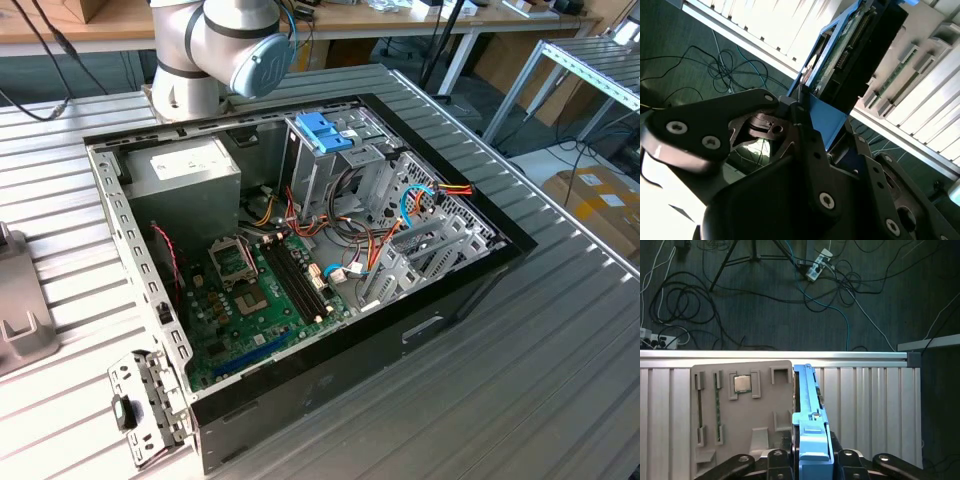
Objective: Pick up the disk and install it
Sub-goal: 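Pick up the disk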
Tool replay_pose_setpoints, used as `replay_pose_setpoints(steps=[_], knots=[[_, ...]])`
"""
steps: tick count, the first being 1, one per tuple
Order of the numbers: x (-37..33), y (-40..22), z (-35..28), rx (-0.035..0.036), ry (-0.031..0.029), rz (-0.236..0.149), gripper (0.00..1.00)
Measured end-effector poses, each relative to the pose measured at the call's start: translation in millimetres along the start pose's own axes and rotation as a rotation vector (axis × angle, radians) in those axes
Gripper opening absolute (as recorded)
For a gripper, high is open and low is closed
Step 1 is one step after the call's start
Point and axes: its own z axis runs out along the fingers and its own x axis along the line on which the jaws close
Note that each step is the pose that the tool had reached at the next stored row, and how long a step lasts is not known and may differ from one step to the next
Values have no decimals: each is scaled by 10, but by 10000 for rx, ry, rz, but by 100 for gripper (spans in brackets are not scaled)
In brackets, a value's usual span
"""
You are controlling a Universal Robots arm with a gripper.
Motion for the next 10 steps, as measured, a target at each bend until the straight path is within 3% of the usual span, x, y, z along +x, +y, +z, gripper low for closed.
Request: replay_pose_setpoints(steps=[10], knots=[[-1,1,-32,-3,1,0,37]])
